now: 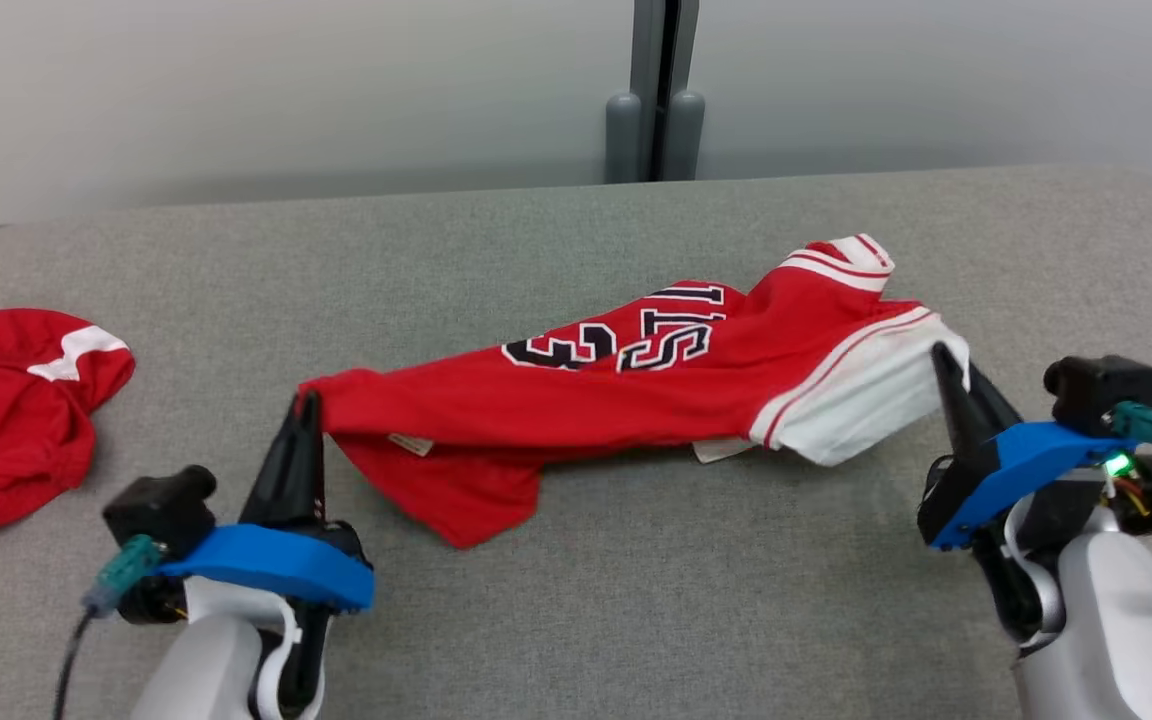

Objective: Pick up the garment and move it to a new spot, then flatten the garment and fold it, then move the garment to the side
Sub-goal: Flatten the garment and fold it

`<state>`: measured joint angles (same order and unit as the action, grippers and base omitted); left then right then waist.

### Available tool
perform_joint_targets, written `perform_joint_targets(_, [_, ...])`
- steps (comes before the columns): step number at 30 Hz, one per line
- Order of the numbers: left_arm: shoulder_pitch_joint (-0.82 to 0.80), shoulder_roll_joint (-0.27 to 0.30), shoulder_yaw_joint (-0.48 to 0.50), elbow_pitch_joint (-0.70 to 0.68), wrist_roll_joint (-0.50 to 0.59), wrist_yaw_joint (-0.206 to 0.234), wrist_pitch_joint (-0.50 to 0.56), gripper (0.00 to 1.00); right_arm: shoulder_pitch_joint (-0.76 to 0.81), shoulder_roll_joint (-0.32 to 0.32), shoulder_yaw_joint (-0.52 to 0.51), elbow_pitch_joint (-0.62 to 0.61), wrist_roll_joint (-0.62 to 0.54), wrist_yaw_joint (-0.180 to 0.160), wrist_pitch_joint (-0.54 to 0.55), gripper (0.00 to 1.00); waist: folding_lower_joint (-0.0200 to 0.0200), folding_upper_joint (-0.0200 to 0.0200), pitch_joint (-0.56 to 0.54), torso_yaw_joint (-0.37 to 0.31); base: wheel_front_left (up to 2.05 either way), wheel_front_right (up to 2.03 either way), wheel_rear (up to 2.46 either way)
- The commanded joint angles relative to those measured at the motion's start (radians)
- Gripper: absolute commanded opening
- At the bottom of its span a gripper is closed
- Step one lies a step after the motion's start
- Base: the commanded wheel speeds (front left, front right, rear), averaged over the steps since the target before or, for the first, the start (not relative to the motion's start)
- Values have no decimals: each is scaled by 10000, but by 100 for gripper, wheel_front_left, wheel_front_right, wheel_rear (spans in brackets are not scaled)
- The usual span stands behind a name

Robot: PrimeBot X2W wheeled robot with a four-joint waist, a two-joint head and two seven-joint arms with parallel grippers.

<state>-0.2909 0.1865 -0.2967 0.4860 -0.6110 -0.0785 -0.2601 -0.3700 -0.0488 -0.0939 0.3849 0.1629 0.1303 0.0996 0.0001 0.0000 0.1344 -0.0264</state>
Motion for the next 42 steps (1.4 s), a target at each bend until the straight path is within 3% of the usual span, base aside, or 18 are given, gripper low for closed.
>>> perform_joint_targets(1, [117,53,109,-219,-123,-15,-45,0,161,-33,-43,-227,-33,9,59,0,-1,0,-124,-101,0,0,0])
perform_joint_targets(5, [235,480,615,-2394,-727,-79,377,0,313,-29,-310,-2450,-77,8,710,0,-1,0,-437,-215,0,0,0])
perform_joint_targets(10, [-63,1081,1080,-4914,-1515,121,1805,0,95,-23,-506,-4763,-169,9,1883,0,-1,0,-614,-358,0,0,0])
perform_joint_targets(15, [-651,1549,1556,-6586,-2557,428,3264,0,-571,-291,-584,-6153,-165,9,2741,0,-1,0,-540,-457,0,0,0])
perform_joint_targets(20, [-1457,2007,1841,-7362,-3271,840,4558,0,-1549,-734,-560,-6690,135,9,3283,0,-1,0,-148,-558,0,0,0])
perform_joint_targets(26, [-2725,2356,2176,-6878,-3553,1385,5357,0,-3309,-1025,-298,-5423,1153,8,3176,0,-1,0,1167,-790,0,0,0])
perform_joint_targets(32, [-5180,2573,2354,-5268,-2902,1606,5048,0,-6135,-942,31,-2747,1515,8,1703,0,-1,0,2975,-1031,0,0,0])
perform_joint_targets(38, [-8029,2555,2408,-3552,-2219,1113,3759,0,-9123,-1029,442,-700,2063,6,-679,0,-1,0,3799,-1252,0,0,0])
perform_joint_targets(42, [-9331,2513,2476,-2550,-1883,781,2805,0,-10546,-1615,1156,154,1473,4,-2051,0,-1,0,3853,-1353,0,0,0])
